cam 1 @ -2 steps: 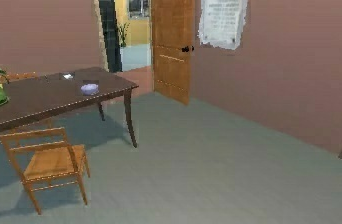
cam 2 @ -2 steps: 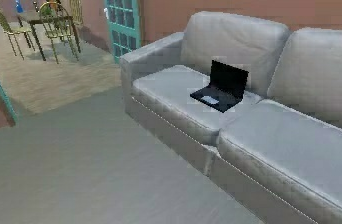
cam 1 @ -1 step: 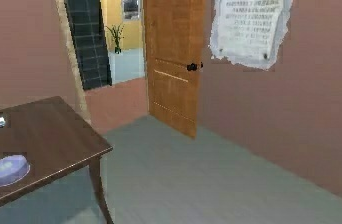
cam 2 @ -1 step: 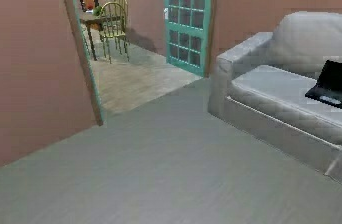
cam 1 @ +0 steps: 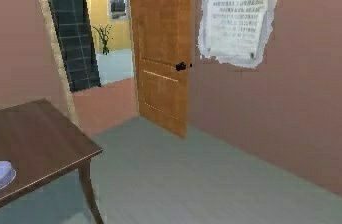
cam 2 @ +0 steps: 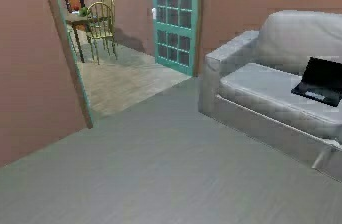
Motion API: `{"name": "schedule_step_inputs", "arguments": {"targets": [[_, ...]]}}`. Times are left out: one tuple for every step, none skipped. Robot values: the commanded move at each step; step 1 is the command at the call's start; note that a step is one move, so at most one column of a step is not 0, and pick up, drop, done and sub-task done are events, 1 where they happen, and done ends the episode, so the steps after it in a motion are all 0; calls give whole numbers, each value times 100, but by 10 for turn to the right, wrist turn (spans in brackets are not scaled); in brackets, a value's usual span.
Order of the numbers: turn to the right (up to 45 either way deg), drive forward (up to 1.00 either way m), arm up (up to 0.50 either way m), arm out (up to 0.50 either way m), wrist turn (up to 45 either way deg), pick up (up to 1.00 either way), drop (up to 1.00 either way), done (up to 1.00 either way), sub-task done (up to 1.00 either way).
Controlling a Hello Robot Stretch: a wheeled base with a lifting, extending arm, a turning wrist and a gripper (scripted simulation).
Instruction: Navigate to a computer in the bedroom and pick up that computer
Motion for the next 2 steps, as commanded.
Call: {"name": "schedule_step_inputs", "arguments": {"targets": [[0, 100, 0, 0, 0, 0, 0, 0, 0], [0, 5, 0, 0, 0, 0, 0, 0, 0]]}}
